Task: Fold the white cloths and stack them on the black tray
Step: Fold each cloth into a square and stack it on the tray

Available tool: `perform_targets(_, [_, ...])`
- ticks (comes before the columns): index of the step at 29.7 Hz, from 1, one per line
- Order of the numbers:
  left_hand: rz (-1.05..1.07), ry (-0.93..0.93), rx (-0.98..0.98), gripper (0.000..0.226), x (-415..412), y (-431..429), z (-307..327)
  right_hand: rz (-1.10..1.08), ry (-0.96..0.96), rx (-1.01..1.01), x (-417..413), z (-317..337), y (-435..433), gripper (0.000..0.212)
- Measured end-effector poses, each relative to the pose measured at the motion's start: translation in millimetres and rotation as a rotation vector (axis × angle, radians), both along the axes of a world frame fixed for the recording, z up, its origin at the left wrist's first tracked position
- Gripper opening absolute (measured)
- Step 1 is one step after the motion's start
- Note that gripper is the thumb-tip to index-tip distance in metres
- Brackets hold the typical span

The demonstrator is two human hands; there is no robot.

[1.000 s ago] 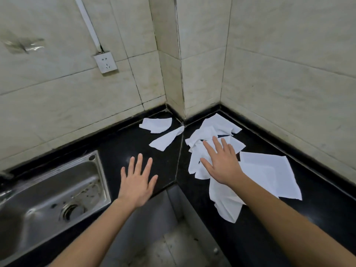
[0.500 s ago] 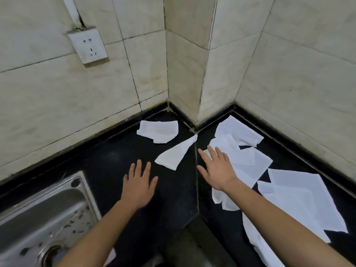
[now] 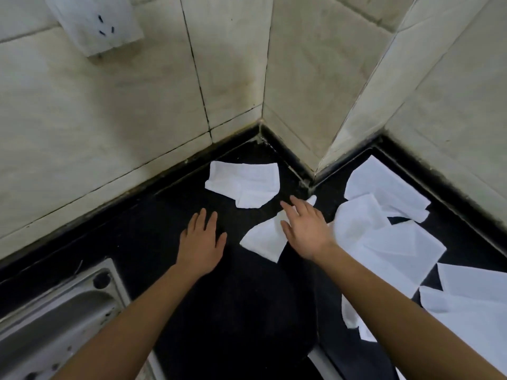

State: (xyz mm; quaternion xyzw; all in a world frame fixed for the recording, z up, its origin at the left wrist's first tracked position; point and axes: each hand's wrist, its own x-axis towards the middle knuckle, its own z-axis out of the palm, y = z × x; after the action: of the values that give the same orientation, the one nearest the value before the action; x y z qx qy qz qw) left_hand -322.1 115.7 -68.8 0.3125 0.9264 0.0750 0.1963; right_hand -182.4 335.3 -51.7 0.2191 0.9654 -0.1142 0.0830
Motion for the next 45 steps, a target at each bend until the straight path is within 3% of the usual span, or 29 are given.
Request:
perform_targets(4, [0.045,0.059,0.084,0.059,-34.6,27.0,-10.4,0.025,0.087,-0.073,-56.8,-19.8,20.3,0.048])
perform_targets(9, [-0.138,0.126,0.122,0.054,-72.0,65.1,-38.9,0.131,0.122,-0.168,-99.8,-57.9,26.7,0.039])
perform_targets(12, [-0.124,0.141,0.108,0.048,-81.6,70.1,-56.1,0.197,0.054,-0.190,-103.8,-75.3,30.5,0.046])
perform_targets(15, [-0.066,0.220,0.105,0.039,-72.0,64.4,-57.7,0.285,-0.005,-0.281,-86.5,-74.9,30.5,0.040])
perform_targets(19, [0.079,0.100,-0.017,0.059,-58.4,56.9,-42.6,0.358,-0.095,-0.433,-61.1,-65.1,27.3,0.026])
perform_targets(22, [0.098,0.053,-0.144,0.065,-57.3,56.5,-45.4,0.199,-0.084,-0.453,-69.4,-58.8,32.1,0.039])
perform_targets(26, [0.158,-0.059,-0.194,0.056,-63.1,54.2,-52.8,-0.041,-0.114,-0.253,-87.9,-61.3,39.9,0.056])
perform_targets(30, [0.217,-0.010,-0.091,0.030,-58.3,44.7,-53.0,-0.050,-0.142,-0.205,-92.1,-61.6,41.1,0.033])
perform_targets(34, [0.199,0.122,0.093,0.014,-48.7,25.6,-41.5,-0.031,-0.085,-0.269,-83.9,-50.0,33.1,0.025])
perform_targets(37, [0.194,0.219,0.238,0.012,-45.0,5.4,-16.4,-0.063,0.072,-0.379,-80.1,-24.3,24.6,0.016])
perform_targets(40, [0.212,0.258,0.251,0.013,-44.1,-16.3,16.4,-0.083,0.189,-0.509,-76.9,9.9,13.8,0.019])
perform_targets(45, [0.232,0.312,0.375,0.018,-31.9,-57.1,66.8,-0.039,0.250,-0.624,-66.0,65.2,-9.7,0.022])
